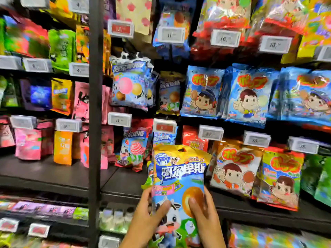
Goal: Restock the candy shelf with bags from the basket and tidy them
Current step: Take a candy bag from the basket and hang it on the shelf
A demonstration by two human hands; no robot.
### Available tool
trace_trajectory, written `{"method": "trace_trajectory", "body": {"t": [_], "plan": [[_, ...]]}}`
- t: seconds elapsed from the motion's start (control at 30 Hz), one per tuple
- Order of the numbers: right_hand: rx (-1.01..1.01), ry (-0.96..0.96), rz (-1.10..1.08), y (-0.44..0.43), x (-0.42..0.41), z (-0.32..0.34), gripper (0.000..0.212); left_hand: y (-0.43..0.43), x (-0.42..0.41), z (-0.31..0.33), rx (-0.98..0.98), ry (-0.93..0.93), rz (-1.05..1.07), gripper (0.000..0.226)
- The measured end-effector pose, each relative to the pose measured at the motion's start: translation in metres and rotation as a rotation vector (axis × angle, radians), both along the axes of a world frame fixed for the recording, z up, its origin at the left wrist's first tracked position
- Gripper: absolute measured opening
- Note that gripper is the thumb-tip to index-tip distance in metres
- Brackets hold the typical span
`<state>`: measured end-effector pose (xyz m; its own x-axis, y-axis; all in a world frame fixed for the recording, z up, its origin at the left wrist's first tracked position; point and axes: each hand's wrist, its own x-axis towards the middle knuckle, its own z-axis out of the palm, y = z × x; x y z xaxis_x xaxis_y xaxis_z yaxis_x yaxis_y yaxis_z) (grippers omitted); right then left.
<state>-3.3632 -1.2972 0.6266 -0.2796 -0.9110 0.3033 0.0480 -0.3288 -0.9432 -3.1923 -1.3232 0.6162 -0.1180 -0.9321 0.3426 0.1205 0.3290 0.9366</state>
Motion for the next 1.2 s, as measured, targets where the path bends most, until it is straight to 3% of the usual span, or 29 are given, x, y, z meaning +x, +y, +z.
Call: {"method": "trace_trajectory", "body": {"t": [0.2,0.43,0.6,0.93,1.2], "plan": [[-0.086,0.104,0.055,-0.028,0.003,0.094,0.080,-0.023,0.002,0.092,-0.183,0.093,-0.016,0.061],[-0.244,0.112,0.055,-0.089,0.012,0.188,0.070,-0.074,0.001,0.190,-0.296,0.123,0.099,0.033],[-0.300,0.136,0.021,-0.130,0.019,0.237,0.073,-0.120,0.000,0.239,-0.300,0.194,0.027,0.020],[-0.359,0.146,-0.003,-0.188,0.030,0.278,0.045,-0.195,0.011,0.274,-0.362,0.147,0.081,0.027],[-0.361,0.154,-0.008,-0.207,0.037,0.274,0.055,-0.215,0.021,0.272,-0.412,0.119,0.079,0.037]]}}
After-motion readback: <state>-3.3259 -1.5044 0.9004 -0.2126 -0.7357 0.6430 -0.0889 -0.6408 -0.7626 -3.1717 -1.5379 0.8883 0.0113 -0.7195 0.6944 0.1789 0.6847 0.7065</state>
